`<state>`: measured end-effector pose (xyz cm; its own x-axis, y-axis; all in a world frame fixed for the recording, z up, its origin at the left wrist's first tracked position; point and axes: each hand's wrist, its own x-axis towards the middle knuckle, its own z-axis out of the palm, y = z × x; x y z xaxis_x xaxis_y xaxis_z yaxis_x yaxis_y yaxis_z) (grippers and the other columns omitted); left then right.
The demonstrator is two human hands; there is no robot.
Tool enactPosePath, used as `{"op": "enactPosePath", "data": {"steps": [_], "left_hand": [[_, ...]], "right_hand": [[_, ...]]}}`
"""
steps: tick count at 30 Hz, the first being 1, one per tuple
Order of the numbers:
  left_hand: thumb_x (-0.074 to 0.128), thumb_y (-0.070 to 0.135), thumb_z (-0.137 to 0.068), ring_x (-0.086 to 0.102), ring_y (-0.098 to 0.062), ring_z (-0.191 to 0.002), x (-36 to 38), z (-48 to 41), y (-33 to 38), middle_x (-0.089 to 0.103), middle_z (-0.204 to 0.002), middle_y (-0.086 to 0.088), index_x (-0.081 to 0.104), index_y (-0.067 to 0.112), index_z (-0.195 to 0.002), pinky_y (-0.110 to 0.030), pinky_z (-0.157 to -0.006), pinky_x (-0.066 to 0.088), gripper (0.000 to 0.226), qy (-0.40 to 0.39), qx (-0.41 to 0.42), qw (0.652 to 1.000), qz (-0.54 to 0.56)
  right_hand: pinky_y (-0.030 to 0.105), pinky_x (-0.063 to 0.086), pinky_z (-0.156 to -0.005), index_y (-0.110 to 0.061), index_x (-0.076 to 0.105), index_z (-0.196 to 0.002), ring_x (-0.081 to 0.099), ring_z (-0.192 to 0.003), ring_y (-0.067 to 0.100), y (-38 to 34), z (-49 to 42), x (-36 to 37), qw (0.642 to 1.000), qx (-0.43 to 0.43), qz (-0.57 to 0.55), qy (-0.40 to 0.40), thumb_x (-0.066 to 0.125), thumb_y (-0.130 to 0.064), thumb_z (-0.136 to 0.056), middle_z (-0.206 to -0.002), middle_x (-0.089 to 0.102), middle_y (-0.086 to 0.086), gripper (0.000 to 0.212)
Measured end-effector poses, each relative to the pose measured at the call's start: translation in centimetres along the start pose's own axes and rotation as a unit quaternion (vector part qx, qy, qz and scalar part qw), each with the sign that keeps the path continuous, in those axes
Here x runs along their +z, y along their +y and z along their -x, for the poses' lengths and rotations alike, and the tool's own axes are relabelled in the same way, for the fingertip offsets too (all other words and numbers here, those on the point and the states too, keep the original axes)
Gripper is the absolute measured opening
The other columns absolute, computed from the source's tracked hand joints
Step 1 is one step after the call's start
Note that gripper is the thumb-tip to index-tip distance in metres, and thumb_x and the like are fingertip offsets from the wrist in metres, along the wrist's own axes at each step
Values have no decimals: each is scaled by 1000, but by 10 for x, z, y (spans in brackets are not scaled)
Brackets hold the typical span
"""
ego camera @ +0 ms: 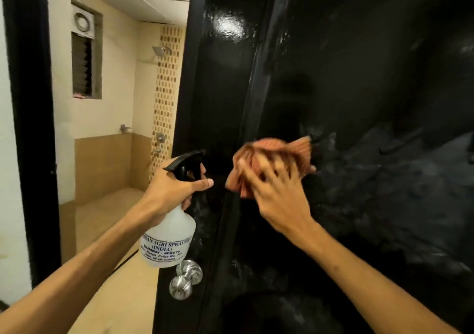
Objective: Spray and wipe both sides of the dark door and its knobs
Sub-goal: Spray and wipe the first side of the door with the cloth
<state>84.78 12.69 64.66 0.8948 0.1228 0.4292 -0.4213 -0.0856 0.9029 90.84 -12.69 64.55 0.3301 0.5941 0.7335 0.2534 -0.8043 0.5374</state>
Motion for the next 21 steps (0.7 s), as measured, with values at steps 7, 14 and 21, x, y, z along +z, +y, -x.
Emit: {"op": "enactPosePath", "data": {"steps": [7,14,21], "left_hand": [[85,8,-82,45,-23,-43,69,10,4,71,-85,-19,69,8,-96,-30,-45,41,21,-64,13,998,17],[85,8,-84,39,-21,-42,151,23,2,55,-64,-13,66,8,-87,-30,-44,36,18,-109,-15,994,14],[83,10,-87,38,-20,-41,196,37,3,59,-70,-11,65,11,-87,-32,-44,34,17,-161,-17,987,17]], "right_hand": [[57,23,-118,-35,23,-162,32,-142,37,96,-1,-44,977,207,17,53,46,-36,-103,-169,18,5,63],[56,44,-101,-39,23,-161,40,-134,34,100,111,-36,988,152,20,-34,53,-35,-100,-166,24,5,68],[67,18,-119,-32,26,-162,8,-154,40,179,116,-60,928,368,-5,52,52,-19,-98,-172,2,7,70]]}}
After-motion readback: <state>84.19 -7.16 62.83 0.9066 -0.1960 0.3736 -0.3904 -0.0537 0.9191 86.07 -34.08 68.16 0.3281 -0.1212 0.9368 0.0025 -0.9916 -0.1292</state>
